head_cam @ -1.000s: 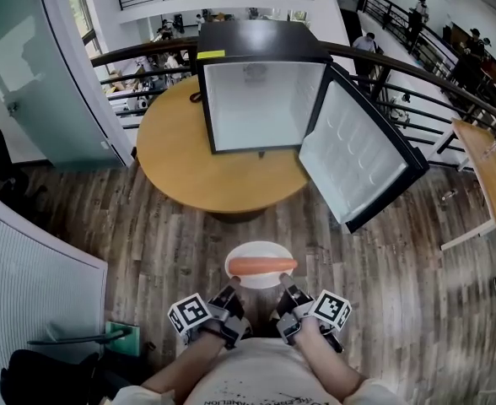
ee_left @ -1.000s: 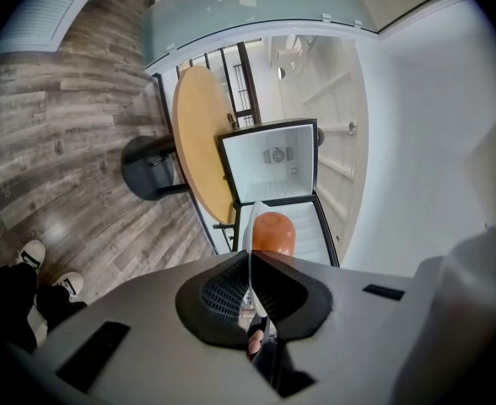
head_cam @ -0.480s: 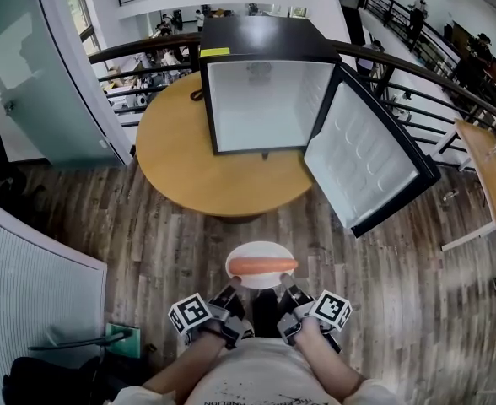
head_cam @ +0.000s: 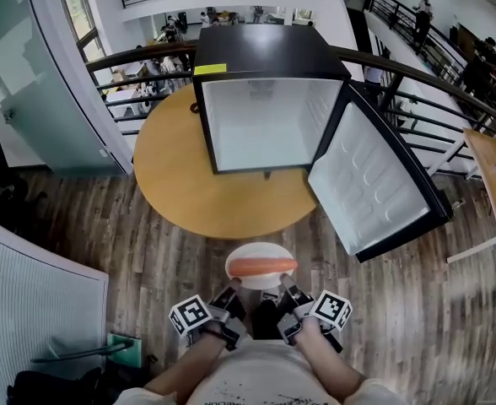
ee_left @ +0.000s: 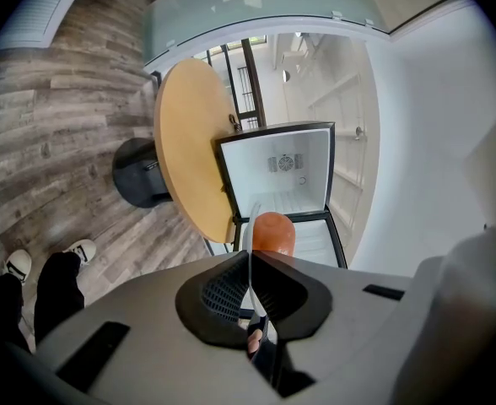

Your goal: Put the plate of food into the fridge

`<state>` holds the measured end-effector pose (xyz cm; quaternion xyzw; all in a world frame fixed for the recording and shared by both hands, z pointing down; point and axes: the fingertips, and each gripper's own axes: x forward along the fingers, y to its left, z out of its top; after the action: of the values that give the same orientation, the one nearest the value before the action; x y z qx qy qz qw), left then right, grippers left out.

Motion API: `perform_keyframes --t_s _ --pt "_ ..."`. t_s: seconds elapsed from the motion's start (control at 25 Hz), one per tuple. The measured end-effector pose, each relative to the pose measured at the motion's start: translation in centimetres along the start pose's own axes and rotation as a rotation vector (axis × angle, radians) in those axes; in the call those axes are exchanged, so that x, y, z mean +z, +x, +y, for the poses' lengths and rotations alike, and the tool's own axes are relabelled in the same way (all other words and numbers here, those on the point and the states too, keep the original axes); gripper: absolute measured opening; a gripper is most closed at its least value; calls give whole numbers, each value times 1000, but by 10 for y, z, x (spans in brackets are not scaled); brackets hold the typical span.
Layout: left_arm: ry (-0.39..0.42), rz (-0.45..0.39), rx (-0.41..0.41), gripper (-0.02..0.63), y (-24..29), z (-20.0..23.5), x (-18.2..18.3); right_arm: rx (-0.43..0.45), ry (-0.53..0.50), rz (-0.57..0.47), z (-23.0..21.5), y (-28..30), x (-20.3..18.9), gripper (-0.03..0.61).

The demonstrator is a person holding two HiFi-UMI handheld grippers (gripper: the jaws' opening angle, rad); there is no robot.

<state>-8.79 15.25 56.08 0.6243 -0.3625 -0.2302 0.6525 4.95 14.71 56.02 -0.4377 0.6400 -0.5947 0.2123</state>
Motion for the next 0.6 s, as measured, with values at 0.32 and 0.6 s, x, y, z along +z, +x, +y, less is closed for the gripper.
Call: perform_keyframes --t_s 0.32,0.6 --pt "1 -38 -15 31 62 -19 35 13 -8 42 10 53 56 34" --pt "-13 -68 15 31 113 -26 62 9 -16 75 14 95 102 34"
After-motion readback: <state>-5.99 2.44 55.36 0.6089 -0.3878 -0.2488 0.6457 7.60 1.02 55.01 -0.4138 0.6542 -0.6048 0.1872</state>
